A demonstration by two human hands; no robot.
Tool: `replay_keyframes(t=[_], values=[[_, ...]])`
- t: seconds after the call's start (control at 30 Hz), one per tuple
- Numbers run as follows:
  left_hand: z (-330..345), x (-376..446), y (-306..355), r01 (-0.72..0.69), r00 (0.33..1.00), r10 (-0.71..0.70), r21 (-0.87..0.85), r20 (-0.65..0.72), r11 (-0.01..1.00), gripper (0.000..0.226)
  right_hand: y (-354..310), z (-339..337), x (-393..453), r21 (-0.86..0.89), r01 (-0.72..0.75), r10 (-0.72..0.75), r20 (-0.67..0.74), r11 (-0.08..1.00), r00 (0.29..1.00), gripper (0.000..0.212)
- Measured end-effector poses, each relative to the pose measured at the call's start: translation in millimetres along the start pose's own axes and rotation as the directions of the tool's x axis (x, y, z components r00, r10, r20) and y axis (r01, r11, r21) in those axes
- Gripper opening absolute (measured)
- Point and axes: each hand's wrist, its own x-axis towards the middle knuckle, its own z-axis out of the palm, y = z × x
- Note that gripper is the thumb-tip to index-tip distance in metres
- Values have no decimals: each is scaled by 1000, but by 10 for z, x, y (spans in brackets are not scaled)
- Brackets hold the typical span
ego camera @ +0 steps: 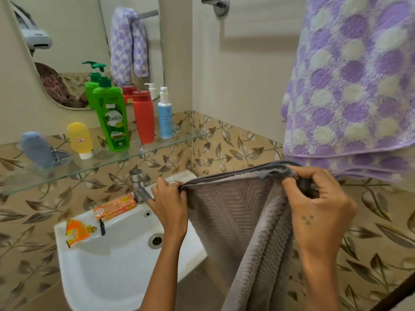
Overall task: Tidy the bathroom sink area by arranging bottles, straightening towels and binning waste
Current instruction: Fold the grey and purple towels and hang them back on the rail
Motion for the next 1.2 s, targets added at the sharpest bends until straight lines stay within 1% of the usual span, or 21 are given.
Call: replay_keyframes(t=[0.07,0.13,0.2,0.27,0.33,0.37,0.43,0.5,0.57,0.63,0.7,0.73,0.77,0.83,0.9,0.97,1.0,1.07,1.13,1.2], values=[[-26,57,44,13,1000,-14,-68,-12,998,18,-17,-24,24,-156,72,-78,-35,985,996,8],[-48,103,131,47,998,-52,-146,-36,988,26,-42,-45,65,-242,108,-126,-60,964,990,10],[-67,162,273,91,995,-101,-297,-18,951,31,-67,-49,108,-228,99,-121,-82,969,989,14],[-94,213,466,113,994,-105,-484,45,868,28,-106,-20,149,-152,45,-60,-100,987,993,18],[-109,250,644,60,998,-51,-566,32,822,28,-162,43,198,-65,18,-27,-138,998,990,19],[-112,252,726,26,1000,-18,-588,19,808,30,-195,79,231,-53,35,-44,-176,998,983,19],[-126,230,887,-36,996,80,-654,38,755,36,-273,151,310,-71,103,-117,-235,992,965,17],[-166,223,1004,-114,970,229,-683,80,721,47,-354,202,388,-104,211,-231,-234,972,944,16],[-216,288,1065,-220,929,362,-683,71,697,67,-396,213,485,-145,345,-369,-192,927,909,17],[-293,442,1040,-349,885,466,-654,7,672,82,-409,202,586,-213,463,-492,-104,860,865,22],[-414,691,1039,-475,826,561,-611,-60,633,90,-436,148,732,-278,533,-554,1,799,832,33],[-482,845,1047,-523,808,583,-566,-90,638,94,-457,121,817,-312,554,-566,62,772,822,39],[-549,1010,1072,-558,803,585,-491,-115,669,97,-485,98,909,-353,572,-568,128,740,813,46],[-683,1312,1194,-584,809,569,-304,-146,753,102,-543,80,1110,-418,598,-540,261,684,800,65],[-785,1542,1383,-562,827,545,-174,-139,809,103,-599,95,1321,-430,621,-501,368,655,783,75],[-868,1722,1562,-528,848,513,-116,-136,842,98,-666,133,1552,-424,663,-495,446,617,746,73],[-906,1813,1632,-538,837,519,-84,-175,839,91,-716,148,1676,-428,687,-510,464,587,724,71],[-987,2034,1744,-579,784,550,-21,-287,815,80,-831,176,1925,-452,733,-558,475,509,681,68],[-1095,2307,1877,-604,758,560,-36,-334,796,81,-960,216,2187,-474,766,-599,483,434,639,62],[-1209,2569,2051,-621,752,570,-63,-331,781,86,-1077,273,2461,-488,781,-634,473,390,612,56]])
